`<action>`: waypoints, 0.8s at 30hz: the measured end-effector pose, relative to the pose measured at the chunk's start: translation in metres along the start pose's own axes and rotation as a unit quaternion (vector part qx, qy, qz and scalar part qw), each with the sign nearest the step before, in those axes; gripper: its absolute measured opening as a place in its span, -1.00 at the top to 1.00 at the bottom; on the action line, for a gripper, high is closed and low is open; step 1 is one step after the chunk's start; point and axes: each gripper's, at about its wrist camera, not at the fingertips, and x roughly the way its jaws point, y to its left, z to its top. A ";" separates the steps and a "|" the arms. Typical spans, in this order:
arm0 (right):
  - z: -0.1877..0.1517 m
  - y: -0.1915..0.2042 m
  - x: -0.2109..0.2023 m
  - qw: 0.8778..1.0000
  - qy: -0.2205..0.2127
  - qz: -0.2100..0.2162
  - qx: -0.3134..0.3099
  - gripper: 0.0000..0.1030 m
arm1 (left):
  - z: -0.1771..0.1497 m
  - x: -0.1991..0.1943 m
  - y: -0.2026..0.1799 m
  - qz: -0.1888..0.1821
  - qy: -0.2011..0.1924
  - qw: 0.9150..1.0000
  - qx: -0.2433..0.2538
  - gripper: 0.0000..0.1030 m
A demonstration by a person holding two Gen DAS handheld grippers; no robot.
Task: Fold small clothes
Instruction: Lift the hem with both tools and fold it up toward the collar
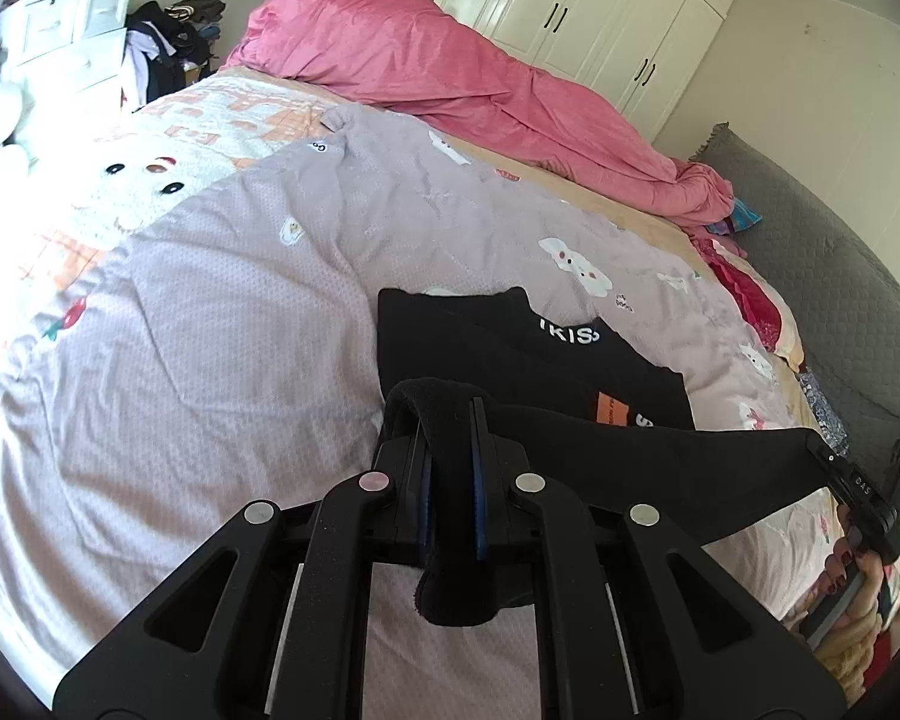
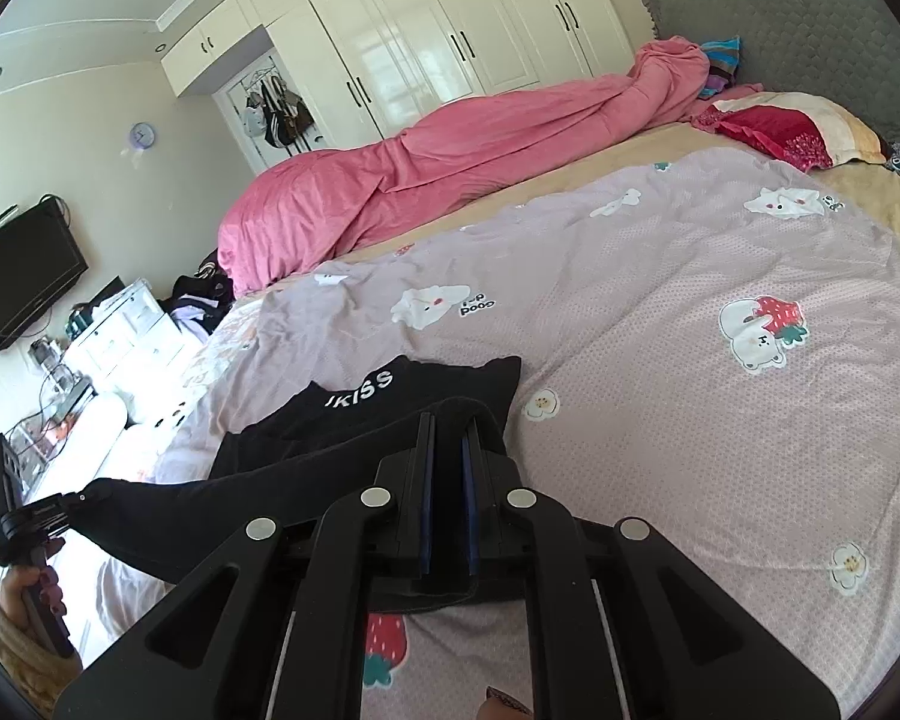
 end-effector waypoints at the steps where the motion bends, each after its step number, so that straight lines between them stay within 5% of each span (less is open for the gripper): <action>1: 0.001 -0.001 0.004 1.000 0.000 0.002 0.002 0.86 | 0.003 0.003 0.000 0.001 0.001 1.000 0.002 0.92; 24: -0.002 -0.021 0.098 0.997 0.066 -0.041 0.018 0.85 | 0.026 0.088 0.014 0.037 0.043 0.998 0.002 0.90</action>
